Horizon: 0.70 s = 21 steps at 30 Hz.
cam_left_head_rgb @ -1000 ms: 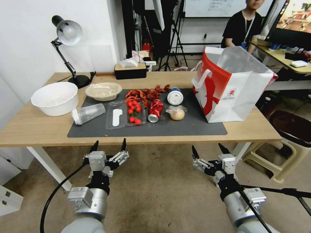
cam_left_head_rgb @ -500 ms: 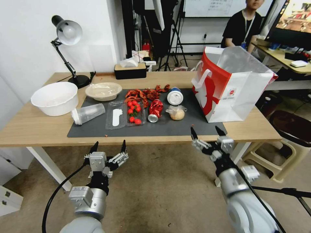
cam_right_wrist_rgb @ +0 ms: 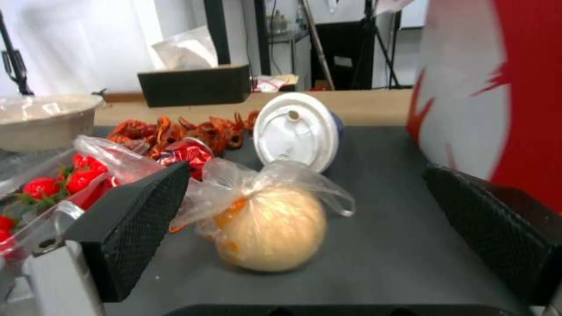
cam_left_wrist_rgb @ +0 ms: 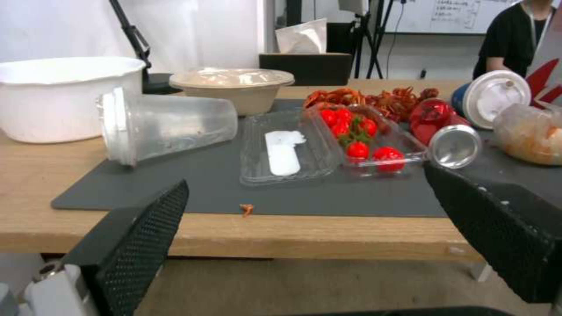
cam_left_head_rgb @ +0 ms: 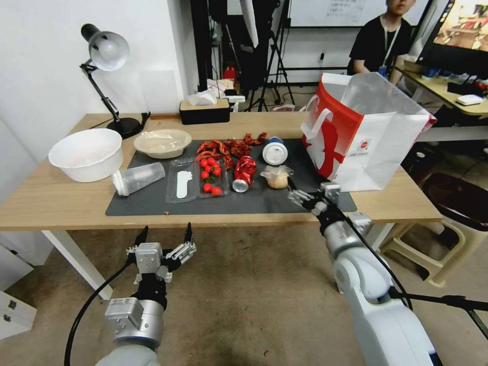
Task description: Pick up the trash from the table and place it into the takeout bag.
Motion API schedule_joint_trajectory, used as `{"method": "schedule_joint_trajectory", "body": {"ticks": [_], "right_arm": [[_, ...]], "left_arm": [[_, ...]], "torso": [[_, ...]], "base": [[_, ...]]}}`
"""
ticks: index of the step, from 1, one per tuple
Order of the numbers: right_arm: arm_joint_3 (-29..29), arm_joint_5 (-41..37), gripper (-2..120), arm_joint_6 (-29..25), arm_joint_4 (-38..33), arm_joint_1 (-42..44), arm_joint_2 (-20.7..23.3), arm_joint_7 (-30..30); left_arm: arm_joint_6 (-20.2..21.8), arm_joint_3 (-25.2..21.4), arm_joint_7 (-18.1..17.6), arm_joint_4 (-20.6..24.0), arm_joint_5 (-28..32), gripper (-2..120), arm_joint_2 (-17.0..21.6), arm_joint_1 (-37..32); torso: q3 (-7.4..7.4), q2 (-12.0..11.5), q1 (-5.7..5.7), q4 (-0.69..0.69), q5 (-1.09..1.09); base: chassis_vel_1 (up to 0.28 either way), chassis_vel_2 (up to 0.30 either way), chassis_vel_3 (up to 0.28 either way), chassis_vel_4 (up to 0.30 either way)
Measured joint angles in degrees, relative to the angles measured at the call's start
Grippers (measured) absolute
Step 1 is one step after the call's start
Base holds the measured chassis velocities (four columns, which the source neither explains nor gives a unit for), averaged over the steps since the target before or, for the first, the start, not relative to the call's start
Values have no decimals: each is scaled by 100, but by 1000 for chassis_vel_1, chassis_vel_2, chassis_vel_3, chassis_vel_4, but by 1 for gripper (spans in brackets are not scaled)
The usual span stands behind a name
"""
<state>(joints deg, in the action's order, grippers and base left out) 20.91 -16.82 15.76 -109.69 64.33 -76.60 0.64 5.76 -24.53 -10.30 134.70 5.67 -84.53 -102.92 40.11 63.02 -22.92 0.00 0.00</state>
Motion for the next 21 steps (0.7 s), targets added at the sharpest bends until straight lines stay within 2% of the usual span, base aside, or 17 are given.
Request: {"method": "schedule_joint_trajectory", "body": {"ticks": [6, 9, 21], "right_arm": [[-238, -34, 100, 170, 254, -370, -99, 144], [-385, -121, 100, 395, 370, -616, -193, 397], [-531, -514, 100, 972, 765, -977, -320, 976]], "left_arm": [[-37, -26, -10, -66, -4, 100, -6, 9], [-58, -25, -16, -102, -17, 100, -17, 19], [-135, -23, -36, -209, -23, 100, -5, 31]], "torso": [[0, 0, 0, 0, 0], [0, 1, 0, -1, 0], [0, 1, 0, 0, 0]], "base": [[0, 0, 0, 0], [0, 0, 0, 0], [0, 0, 0, 0]]}}
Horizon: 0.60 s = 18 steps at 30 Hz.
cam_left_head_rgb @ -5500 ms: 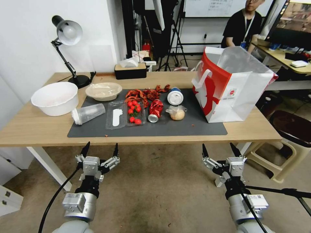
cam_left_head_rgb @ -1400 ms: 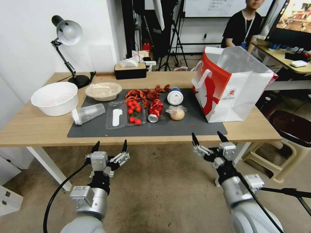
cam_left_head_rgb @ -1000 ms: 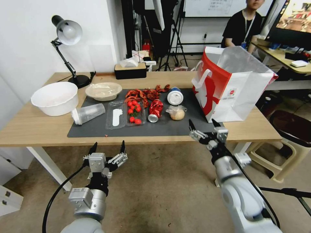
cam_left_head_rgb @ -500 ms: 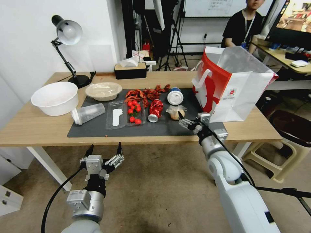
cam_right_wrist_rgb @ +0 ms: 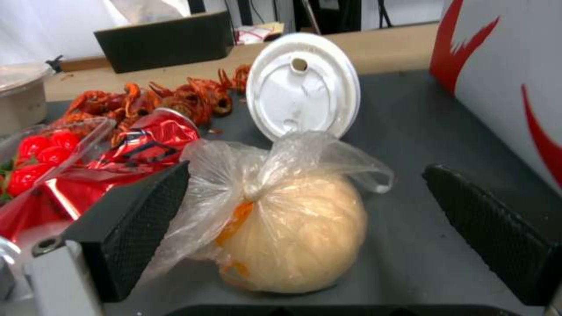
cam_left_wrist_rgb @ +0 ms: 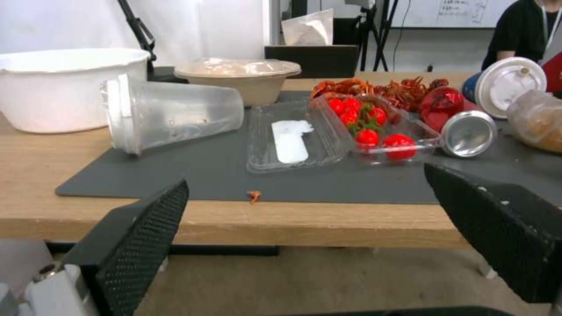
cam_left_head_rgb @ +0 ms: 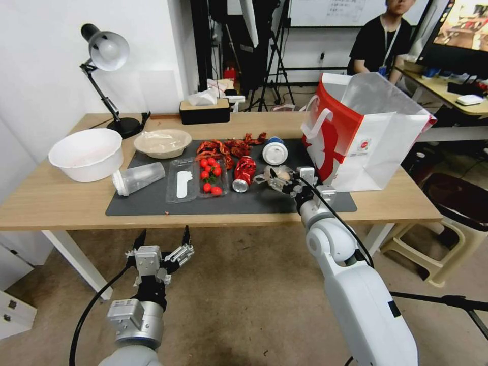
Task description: Pick up the trash from the table and place it into the takeout bag.
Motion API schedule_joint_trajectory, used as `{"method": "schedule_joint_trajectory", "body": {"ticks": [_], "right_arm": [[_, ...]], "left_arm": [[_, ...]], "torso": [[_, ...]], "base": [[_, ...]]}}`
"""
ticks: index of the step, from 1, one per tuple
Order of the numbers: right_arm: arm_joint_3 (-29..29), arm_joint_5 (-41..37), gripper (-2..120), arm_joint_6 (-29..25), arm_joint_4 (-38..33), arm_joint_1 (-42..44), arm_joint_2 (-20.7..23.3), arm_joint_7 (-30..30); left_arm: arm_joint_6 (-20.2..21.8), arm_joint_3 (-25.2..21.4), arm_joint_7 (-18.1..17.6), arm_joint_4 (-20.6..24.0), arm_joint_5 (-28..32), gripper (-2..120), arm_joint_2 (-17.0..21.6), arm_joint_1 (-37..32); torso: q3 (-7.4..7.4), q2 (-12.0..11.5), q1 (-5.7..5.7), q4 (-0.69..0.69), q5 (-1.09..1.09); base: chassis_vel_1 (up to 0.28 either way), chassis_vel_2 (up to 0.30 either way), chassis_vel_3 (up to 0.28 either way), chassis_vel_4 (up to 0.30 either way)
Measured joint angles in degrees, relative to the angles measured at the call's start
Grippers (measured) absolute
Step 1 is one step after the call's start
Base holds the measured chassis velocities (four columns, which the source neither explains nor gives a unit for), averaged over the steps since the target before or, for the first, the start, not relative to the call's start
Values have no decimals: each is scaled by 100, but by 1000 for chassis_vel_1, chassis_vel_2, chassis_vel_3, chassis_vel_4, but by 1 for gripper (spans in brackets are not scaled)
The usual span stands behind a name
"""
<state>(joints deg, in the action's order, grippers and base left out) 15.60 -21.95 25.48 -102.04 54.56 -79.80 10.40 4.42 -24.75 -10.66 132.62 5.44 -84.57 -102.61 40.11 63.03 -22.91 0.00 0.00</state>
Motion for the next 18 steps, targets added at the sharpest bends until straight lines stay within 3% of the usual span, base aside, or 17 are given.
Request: {"method": "schedule_joint_trajectory", "body": {"ticks": [18], "right_arm": [[-147, -265, 100, 460, 389, -329, -147, 226]], "left_arm": [[-165, -14, -108, -81, 1, 100, 26, 5]], "torso": [[-1, 0, 0, 0, 0]], "base": [[0, 0, 0, 0]]}}
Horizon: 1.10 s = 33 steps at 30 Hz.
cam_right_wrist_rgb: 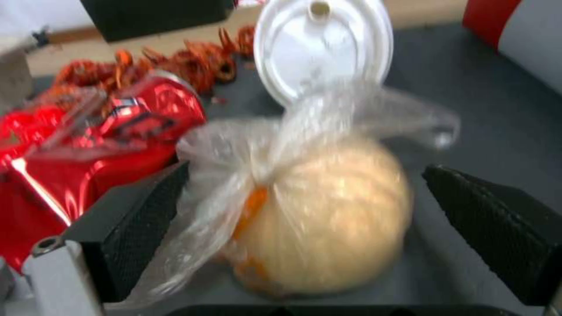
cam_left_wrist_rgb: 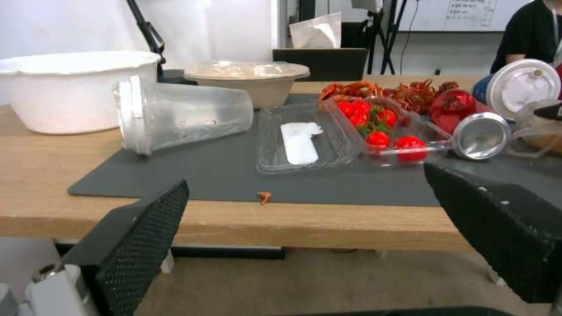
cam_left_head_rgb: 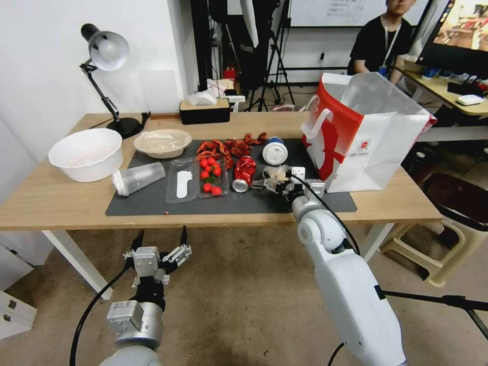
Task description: Pick up the trash from the table and place it into the takeout bag.
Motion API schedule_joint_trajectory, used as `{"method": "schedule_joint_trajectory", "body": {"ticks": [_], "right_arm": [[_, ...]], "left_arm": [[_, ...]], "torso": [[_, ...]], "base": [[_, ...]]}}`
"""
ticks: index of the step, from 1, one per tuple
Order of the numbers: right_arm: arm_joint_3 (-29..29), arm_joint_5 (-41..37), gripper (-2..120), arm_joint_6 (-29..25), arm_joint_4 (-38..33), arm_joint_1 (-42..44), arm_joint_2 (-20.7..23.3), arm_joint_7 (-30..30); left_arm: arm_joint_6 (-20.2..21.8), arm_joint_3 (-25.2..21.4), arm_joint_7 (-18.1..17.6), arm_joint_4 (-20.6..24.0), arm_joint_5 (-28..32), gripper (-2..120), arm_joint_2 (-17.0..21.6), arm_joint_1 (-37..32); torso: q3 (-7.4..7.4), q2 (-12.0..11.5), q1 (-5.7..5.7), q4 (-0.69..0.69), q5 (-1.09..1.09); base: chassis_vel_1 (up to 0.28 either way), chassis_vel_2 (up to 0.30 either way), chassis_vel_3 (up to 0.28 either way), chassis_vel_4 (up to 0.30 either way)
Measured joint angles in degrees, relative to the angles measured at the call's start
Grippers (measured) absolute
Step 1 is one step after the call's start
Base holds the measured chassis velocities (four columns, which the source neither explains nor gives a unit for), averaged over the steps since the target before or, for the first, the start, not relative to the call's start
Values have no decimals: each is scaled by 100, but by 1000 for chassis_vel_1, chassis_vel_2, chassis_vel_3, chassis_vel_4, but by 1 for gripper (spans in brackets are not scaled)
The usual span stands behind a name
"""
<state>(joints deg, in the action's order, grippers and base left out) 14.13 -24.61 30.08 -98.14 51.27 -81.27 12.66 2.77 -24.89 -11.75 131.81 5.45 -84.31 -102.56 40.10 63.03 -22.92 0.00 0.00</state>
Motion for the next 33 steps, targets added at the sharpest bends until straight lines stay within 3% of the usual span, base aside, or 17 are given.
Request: {"method": "schedule_joint_trajectory", "body": {"ticks": [12, 18, 19, 21, 23, 29, 31, 33], "right_arm": [[37, -274, 75, 271, -72, 6, 8, 178], [66, -385, 58, 310, -113, 32, 46, 217], [73, -419, 51, 311, -142, 40, 65, 215], [75, -447, 48, 311, -165, 45, 77, 212], [84, -493, 37, 305, -233, 78, 127, 200], [106, -500, 27, 296, -286, 131, 201, 173], [136, -408, 11, 168, -568, 263, 388, -72], [135, -301, 10, 109, -718, 304, 475, -193]], "left_arm": [[73, -26, -53, 57, -1, 100, 33, 2], [49, -31, -83, 55, -2, 100, 37, -5], [38, -34, -86, 55, -3, 100, 41, -5], [33, -36, -86, 56, -4, 100, 43, -5], [7, -34, -94, 55, -11, 100, 39, -9], [-38, -20, -117, 52, -30, 100, 25, -24], [-77, -20, -137, 61, -37, 100, 15, -47], [-81, -22, -137, 76, -38, 100, 13, -52]], "torso": [[0, 0, 0, 0, 0], [0, 0, 0, 0, 0], [0, 0, 0, 0, 0], [0, 0, 0, 0, -1], [0, 0, 0, 0, 0], [0, 0, 0, 0, 0], [0, 0, 0, 0, -1], [0, 0, 0, 0, 0]], "base": [[0, 0, 0, 0], [0, 0, 0, 0], [0, 0, 0, 0], [0, 0, 0, 0], [0, 0, 0, 0], [0, 0, 0, 0], [0, 0, 0, 0], [0, 0, 0, 0]]}}
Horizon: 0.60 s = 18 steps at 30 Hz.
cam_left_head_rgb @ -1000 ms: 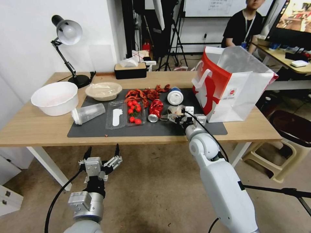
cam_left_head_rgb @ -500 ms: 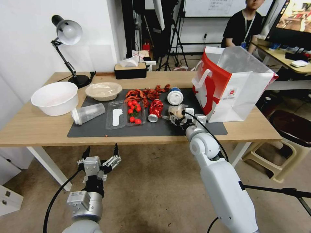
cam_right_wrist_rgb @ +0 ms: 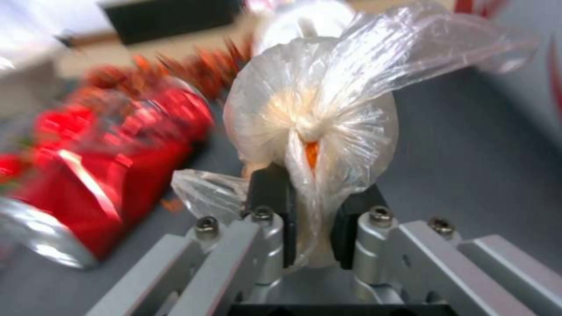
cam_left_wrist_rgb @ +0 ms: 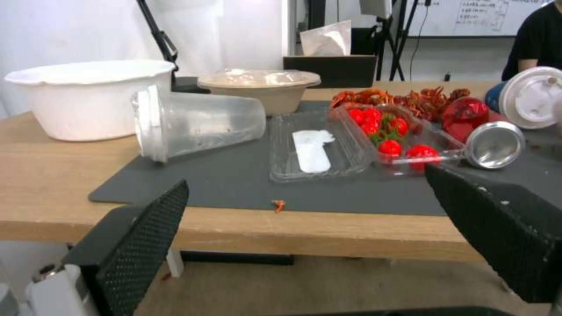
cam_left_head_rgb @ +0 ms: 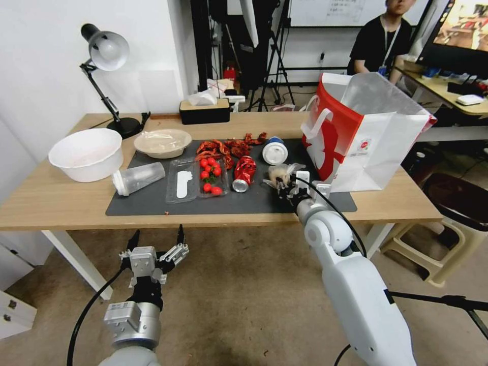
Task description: Pick up the trash from the table and place it into the takeout bag.
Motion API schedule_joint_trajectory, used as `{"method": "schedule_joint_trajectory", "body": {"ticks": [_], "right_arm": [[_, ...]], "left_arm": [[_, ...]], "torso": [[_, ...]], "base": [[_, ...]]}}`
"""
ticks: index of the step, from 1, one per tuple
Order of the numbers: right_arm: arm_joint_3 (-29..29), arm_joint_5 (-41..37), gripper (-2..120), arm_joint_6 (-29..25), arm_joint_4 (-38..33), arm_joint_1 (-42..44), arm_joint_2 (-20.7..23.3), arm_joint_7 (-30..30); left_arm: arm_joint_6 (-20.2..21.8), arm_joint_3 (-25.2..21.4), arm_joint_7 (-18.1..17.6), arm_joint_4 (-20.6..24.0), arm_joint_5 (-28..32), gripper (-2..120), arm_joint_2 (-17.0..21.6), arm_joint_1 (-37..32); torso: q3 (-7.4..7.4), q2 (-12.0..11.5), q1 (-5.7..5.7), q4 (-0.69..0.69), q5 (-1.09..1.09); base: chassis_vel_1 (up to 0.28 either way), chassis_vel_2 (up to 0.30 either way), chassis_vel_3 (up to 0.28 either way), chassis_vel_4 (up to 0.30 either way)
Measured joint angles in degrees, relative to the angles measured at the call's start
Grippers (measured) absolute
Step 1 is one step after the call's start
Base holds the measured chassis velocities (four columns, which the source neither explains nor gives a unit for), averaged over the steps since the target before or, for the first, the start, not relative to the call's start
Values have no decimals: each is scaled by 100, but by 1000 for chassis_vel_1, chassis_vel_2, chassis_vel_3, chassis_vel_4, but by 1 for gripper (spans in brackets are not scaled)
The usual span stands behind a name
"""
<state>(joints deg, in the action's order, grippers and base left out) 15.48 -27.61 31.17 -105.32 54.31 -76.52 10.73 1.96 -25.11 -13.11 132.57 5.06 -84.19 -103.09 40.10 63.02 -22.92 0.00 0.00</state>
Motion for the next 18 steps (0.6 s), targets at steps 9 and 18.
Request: {"method": "schedule_joint_trajectory", "body": {"ticks": [9, 18], "right_arm": [[254, 548, 5, -684, -1116, 61, 1093, -1035], [648, -237, 4, -945, -1516, -585, 1778, -858]], "left_arm": [[-36, -33, -2, 77, -21, 100, -44, -46], [-65, -118, 3, 129, -12, 100, -69, -68]], "torso": [[0, 0, 0, 1, -2], [0, 0, 0, 0, 0]], "base": [[0, 0, 0, 0], [0, 0, 0, 0]]}}
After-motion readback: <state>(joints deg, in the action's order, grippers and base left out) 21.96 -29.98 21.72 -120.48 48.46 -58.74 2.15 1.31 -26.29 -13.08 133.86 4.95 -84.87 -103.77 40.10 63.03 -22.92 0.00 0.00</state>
